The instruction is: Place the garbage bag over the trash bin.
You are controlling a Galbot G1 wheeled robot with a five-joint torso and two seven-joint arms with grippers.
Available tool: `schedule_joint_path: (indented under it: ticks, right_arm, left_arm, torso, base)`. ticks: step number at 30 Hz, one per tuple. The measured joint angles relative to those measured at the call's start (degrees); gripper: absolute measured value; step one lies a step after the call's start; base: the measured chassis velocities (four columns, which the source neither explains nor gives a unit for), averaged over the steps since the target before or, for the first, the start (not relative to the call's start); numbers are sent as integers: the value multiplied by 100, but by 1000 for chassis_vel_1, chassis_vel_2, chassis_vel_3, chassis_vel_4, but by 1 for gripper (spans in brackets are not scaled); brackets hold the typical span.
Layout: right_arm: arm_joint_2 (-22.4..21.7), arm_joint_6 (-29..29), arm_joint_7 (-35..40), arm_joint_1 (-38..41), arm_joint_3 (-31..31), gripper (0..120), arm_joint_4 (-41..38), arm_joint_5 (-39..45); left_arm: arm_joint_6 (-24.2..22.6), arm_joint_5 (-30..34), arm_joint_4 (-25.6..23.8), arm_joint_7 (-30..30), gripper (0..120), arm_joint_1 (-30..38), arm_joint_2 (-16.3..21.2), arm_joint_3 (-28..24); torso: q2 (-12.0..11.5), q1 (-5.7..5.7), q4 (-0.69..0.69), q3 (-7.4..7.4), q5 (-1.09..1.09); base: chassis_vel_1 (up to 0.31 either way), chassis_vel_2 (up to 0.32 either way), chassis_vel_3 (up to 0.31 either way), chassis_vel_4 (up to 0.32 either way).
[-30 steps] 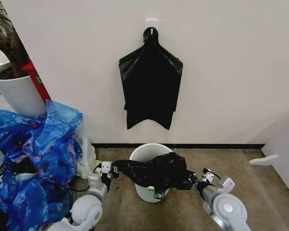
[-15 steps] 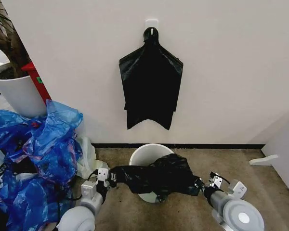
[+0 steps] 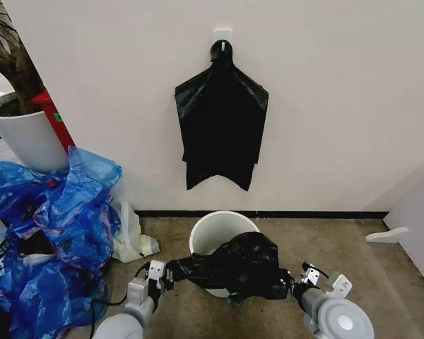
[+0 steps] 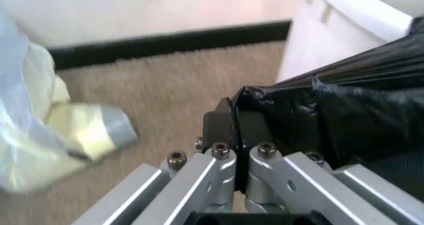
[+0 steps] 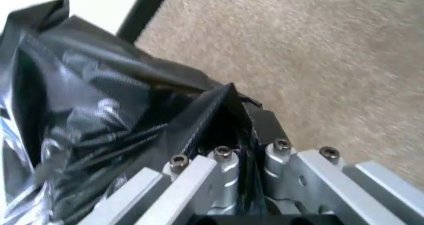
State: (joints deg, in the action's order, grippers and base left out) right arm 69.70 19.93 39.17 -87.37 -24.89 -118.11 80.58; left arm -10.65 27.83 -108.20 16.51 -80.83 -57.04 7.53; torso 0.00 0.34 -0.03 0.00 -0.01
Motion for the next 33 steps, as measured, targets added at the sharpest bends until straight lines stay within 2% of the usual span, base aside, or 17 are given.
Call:
schedule_joint_path:
  ticks: [3, 5, 9, 11, 14, 22, 33]
  right_arm:
    - [122, -136, -456, 38, 21, 0, 214, -175]
    - [139, -160, -530, 37, 26, 0, 244, -208]
    - [225, -504, -1173, 36, 77, 0, 485, -558]
    - [225, -650, -1393, 52, 70, 0, 540, -671]
    - [197, -690, -1460, 61, 40, 0, 538, -692]
    - [24, -644, -1450, 60, -33, 0, 374, -783]
    - [103, -516, -1442, 572, 115, 0, 806, -894]
  left_arm:
    - [482, -355, 518, -100, 0, 214, -111, -85]
    - [577, -426, 602, -123, 0, 241, -139, -100]
    - [1303, -928, 1136, -229, 0, 358, -332, -145]
    - [1591, -1165, 1294, -244, 0, 400, -390, -134]
    - [1714, -1277, 1318, -244, 0, 429, -402, -117]
    - [1612, -1251, 981, -245, 0, 462, -277, -48]
    - [1320, -943, 1345, -283, 0, 868, -394, -179]
  torso:
    - [0, 0, 1, 0, 1]
    - [0, 0, 1, 0, 1]
    - [0, 0, 1, 0, 1]
    - [0, 0, 1, 0, 1]
    - [0, 0, 2, 1, 1]
    - [-1, 1, 2, 1, 1]
    - [-1, 1, 1, 1, 1]
  base:
    - [0, 0, 0, 0]
    - [0, 0, 0, 0]
    - [0, 0, 0, 0]
    - [0, 0, 0, 0]
    - [0, 0, 0, 0]
    - [0, 0, 0, 0]
    - [0, 0, 0, 0]
